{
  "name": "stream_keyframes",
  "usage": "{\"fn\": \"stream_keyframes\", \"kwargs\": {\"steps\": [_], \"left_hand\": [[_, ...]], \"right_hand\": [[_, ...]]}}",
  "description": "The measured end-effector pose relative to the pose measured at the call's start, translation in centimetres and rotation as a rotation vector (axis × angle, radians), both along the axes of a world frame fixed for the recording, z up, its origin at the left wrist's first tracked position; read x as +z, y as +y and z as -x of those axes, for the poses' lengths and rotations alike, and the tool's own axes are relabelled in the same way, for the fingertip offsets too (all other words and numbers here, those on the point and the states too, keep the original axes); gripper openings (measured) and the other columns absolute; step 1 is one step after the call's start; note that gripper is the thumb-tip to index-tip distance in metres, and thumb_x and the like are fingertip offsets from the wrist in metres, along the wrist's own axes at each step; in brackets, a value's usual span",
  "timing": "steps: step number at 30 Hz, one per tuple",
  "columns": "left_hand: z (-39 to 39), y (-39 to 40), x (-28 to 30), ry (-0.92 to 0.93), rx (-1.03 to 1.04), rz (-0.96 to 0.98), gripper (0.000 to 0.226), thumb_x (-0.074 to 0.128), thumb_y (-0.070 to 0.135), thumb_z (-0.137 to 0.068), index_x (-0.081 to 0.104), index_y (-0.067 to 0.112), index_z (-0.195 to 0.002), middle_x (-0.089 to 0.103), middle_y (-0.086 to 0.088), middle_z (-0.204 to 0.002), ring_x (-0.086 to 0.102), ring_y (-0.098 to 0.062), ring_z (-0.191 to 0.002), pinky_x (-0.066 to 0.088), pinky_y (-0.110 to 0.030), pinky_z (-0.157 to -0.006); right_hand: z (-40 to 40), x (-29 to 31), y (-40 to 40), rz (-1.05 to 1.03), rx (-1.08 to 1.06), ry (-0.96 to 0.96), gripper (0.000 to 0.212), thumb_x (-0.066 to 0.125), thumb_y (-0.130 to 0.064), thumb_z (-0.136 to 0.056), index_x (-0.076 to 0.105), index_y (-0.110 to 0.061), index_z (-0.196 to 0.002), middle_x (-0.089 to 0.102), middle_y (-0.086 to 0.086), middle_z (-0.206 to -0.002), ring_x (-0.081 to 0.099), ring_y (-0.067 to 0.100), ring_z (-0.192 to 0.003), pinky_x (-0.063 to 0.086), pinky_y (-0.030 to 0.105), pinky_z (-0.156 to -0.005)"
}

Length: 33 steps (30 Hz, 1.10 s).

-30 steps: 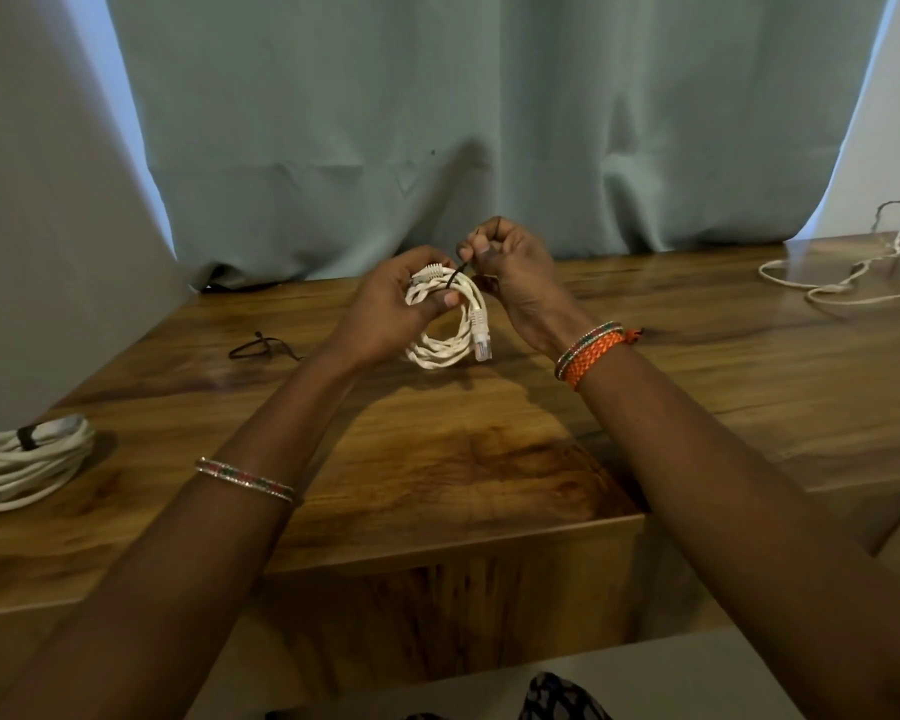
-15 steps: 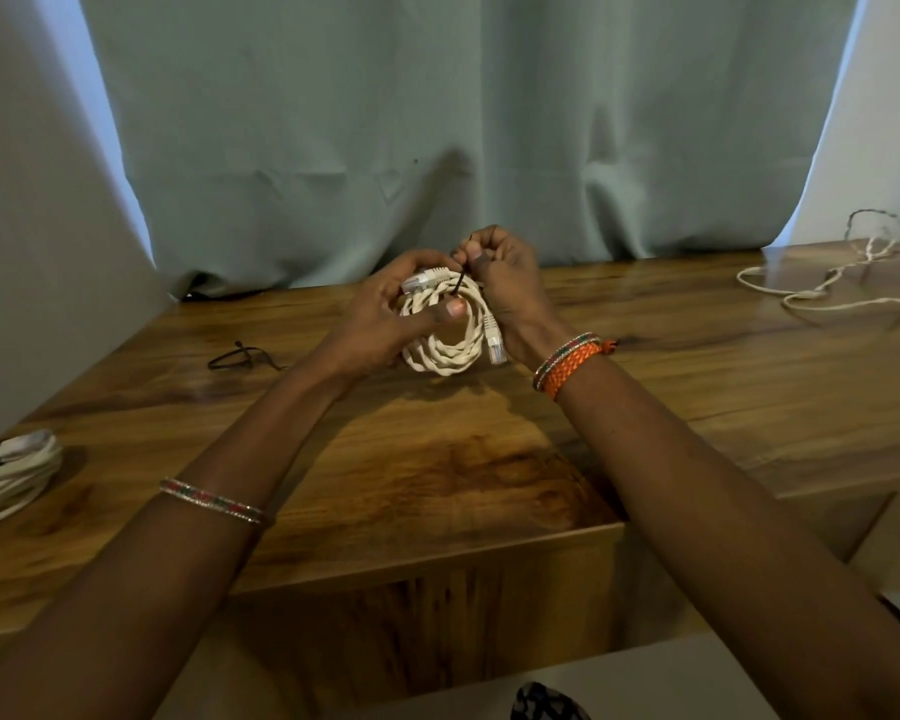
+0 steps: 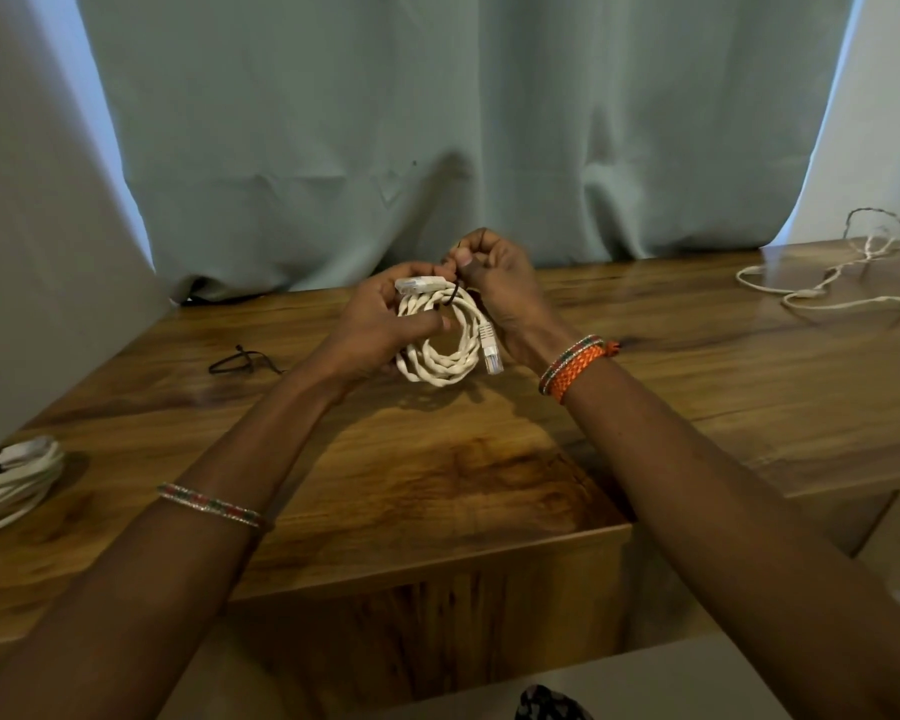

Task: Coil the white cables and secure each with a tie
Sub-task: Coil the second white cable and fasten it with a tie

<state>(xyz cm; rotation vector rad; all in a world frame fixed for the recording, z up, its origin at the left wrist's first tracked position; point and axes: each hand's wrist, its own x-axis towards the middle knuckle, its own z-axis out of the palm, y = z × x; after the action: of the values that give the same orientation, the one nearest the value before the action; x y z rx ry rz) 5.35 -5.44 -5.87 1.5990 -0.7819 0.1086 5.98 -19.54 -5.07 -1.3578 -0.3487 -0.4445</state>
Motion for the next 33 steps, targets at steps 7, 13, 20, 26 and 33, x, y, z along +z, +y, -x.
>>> {"fn": "stream_keyframes", "kwargs": {"steps": [7,13,20,26,33], "left_hand": [[0.3,0.3,0.1,-0.004,0.003,-0.019,0.028,0.067,-0.004,-0.071,0.061,0.016,-0.09,0.066,0.012,-0.064,0.057,0.002,-0.056,0.045,-0.01,-0.053],[1.4,0.0,0.4,0.033,0.004,0.07,0.024,0.055,-0.008,-0.087,0.049,0.009,-0.103,0.055,-0.001,-0.071,0.043,0.001,-0.035,0.031,-0.009,-0.031],[1.3,-0.1,0.7,0.071,-0.052,0.167,0.012,0.054,0.001,-0.089,0.057,0.01,-0.097,0.058,0.01,-0.058,0.048,0.001,-0.042,0.036,-0.009,-0.039],[1.0,0.1,0.6,-0.04,0.003,0.087,0.021,0.058,-0.006,-0.085,0.057,0.012,-0.096,0.068,0.015,-0.068,0.058,0.007,-0.059,0.042,-0.006,-0.058],[0.5,0.6,0.5,-0.09,0.083,0.025,0.021,0.061,-0.006,-0.083,0.058,0.002,-0.102,0.066,0.017,-0.064,0.054,0.008,-0.053,0.04,-0.005,-0.055]], "right_hand": [[0.5,0.2,0.4,0.106,-0.07,-0.083,0.027,0.042,0.007,-0.095,0.048,-0.009,-0.074,0.053,0.006,-0.064,0.053,0.001,-0.049,0.047,0.016,-0.054],[0.5,0.7,0.2,0.173,-0.153,-0.178,0.028,0.045,0.008,-0.093,0.048,-0.013,-0.074,0.056,0.004,-0.067,0.056,-0.002,-0.054,0.046,0.015,-0.057],[0.6,0.6,0.1,0.182,-0.281,-0.165,0.026,0.052,-0.001,-0.092,0.052,-0.018,-0.073,0.051,-0.006,-0.067,0.048,0.003,-0.064,0.042,0.017,-0.063],[0.7,0.5,0.6,0.143,-0.237,-0.097,0.026,0.048,0.001,-0.093,0.054,-0.015,-0.074,0.057,0.001,-0.071,0.055,0.01,-0.067,0.048,0.023,-0.065],[1.3,0.7,-0.6,0.521,-0.451,-0.353,0.01,0.056,-0.002,-0.087,0.059,-0.008,-0.081,0.063,-0.001,-0.07,0.061,0.009,-0.063,0.053,0.031,-0.059]]}}
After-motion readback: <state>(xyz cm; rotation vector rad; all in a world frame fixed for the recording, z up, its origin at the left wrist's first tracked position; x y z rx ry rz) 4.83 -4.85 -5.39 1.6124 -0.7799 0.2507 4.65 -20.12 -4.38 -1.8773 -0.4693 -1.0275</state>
